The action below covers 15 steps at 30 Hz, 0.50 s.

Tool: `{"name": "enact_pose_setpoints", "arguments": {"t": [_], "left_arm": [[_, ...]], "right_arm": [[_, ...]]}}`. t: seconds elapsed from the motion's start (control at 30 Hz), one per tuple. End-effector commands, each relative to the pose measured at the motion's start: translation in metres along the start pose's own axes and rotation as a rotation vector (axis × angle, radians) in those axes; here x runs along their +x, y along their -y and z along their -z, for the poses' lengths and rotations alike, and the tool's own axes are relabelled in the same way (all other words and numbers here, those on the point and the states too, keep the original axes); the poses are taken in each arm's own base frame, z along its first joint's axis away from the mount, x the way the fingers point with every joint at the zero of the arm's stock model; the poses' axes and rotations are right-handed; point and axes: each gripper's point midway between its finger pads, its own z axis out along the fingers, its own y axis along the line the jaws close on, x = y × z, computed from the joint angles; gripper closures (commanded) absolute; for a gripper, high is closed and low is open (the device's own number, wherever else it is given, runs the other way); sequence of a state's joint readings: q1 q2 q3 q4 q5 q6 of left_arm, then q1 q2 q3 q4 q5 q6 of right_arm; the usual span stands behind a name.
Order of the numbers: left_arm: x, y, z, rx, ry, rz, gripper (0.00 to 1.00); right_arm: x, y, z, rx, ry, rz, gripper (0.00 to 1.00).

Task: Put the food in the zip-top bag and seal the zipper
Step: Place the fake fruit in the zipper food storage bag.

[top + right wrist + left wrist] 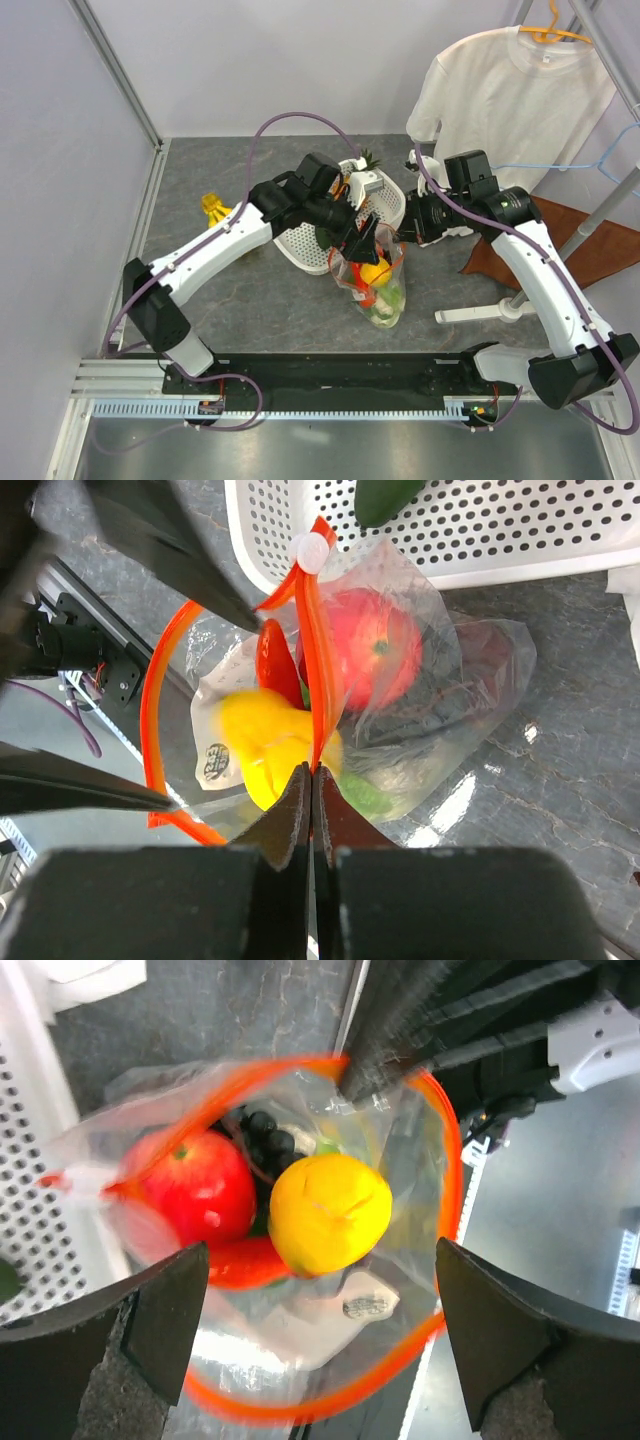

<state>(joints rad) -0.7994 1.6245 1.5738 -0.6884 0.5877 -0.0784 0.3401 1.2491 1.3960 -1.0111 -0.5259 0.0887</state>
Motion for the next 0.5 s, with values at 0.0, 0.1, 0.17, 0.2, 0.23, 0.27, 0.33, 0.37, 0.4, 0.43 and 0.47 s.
{"name": "enact_pose_setpoints", "arguments": {"t": [0.0,0.1,0.17,0.2,0.23,0.27,0.33,0.37,0.4,0.43,0.47], "left_arm": [[-0.028,0.009,0.07,-0.04,0.174,-0.161,0.0],[-0.041,-0.021,0.137,-0.173,0.312,-0.111,0.0],[-0.036,-0.078,0.19,-0.375,0.403,0.082,0.0],[-0.022,-0.107,0.205,-0.472,0.405,0.17,0.01],[-0.012,-0.13,0.22,-0.542,0.42,0.244,0.01],[0.006,-0.164,0.252,-0.643,0.456,0.344,0.01],[0.038,-0.209,0.267,-0.708,0.443,0.501,0.01],[0.055,-0.231,0.287,-0.776,0.456,0.573,0.01],[0.066,-0.243,0.291,-0.793,0.449,0.61,0.01],[0.076,-0.266,0.292,-0.81,0.433,0.613,0.01],[0.088,-0.279,0.301,-0.836,0.435,0.634,0.0]], "right_arm": [[-0.007,-0.007,0.014,-0.017,0.047,0.033,1.0],[-0.006,-0.005,0.012,-0.016,0.042,0.03,1.0],[-0.008,-0.005,0.012,-0.017,0.046,0.028,1.0],[-0.009,-0.006,0.013,-0.019,0.053,0.031,1.0],[-0.01,-0.006,0.012,-0.021,0.051,0.03,1.0],[-0.011,-0.006,0.013,-0.017,0.056,0.034,1.0],[-0.013,-0.006,0.014,-0.017,0.06,0.037,1.0],[-0.014,-0.006,0.014,-0.017,0.061,0.036,1.0],[-0.014,-0.006,0.013,-0.019,0.059,0.034,1.0],[-0.014,-0.007,0.013,-0.022,0.06,0.034,1.0],[-0.015,-0.007,0.014,-0.022,0.062,0.034,1.0]]}}
